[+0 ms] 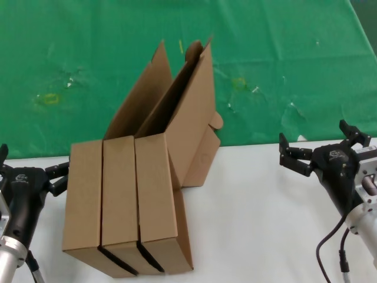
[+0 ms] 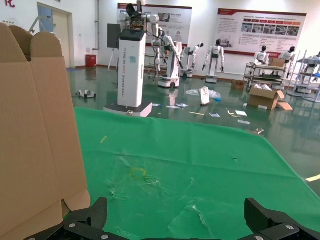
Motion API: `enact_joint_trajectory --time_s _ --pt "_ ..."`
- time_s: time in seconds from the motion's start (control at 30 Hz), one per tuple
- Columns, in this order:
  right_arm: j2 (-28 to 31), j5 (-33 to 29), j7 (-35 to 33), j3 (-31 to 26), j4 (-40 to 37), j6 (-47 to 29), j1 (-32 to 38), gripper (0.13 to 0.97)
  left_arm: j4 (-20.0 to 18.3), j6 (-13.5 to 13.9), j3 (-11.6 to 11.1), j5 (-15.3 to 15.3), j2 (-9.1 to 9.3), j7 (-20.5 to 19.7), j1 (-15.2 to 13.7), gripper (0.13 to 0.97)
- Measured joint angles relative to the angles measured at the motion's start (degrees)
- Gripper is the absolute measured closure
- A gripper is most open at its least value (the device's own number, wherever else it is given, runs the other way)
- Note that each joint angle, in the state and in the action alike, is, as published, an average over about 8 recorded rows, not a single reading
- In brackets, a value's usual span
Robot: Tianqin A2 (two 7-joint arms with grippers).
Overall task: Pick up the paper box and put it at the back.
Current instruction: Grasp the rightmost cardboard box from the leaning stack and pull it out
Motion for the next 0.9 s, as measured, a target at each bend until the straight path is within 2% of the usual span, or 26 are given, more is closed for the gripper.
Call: enact_joint_trajectory --time_s 0.9 --pt "0.0 0.0 0.0 0.0 0.0 0.0 0.0 0.129 0.0 0.0 0.0 0.0 0.00 0.0 0.0 0.153"
